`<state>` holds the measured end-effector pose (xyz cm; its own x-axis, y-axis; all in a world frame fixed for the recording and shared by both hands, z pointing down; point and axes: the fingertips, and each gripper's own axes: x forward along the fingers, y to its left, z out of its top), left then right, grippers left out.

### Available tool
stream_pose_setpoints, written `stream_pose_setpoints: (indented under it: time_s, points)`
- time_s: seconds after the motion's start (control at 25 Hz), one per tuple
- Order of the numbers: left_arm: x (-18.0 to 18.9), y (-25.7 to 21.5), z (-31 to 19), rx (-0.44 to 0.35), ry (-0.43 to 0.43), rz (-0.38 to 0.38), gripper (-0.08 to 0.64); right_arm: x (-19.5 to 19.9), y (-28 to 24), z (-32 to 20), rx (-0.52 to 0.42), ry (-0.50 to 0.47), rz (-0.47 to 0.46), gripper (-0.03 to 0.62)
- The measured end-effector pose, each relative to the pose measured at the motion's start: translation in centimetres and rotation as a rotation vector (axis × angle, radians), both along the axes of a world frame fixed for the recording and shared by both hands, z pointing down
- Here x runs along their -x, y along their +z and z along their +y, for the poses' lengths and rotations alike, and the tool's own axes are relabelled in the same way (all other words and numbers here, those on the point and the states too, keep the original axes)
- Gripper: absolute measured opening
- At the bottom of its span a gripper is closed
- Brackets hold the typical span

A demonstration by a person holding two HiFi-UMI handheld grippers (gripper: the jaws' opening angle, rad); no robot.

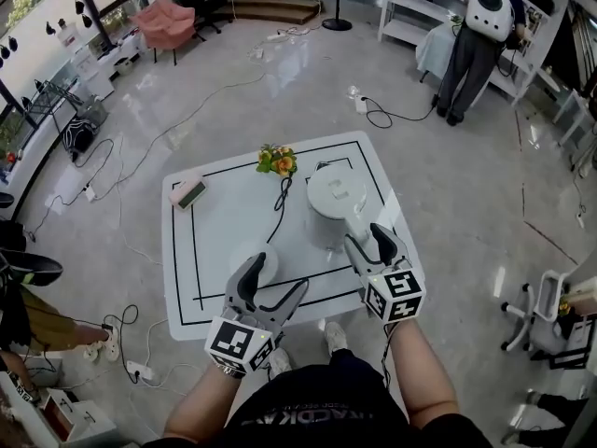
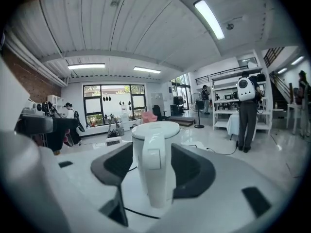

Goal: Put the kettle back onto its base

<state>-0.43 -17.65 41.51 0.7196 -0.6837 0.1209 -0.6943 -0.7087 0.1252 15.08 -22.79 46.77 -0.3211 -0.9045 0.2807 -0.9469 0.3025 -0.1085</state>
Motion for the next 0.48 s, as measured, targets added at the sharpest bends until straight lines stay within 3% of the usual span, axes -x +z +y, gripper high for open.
stream_pose_setpoints:
  time_s: [0.48]
  points:
    - [-2.2, 0.8, -2.5, 0.016, -0.069, -0.005, 0.360, 0.3, 4.5, -2.6, 0.130, -0.114, 0.017, 0.230]
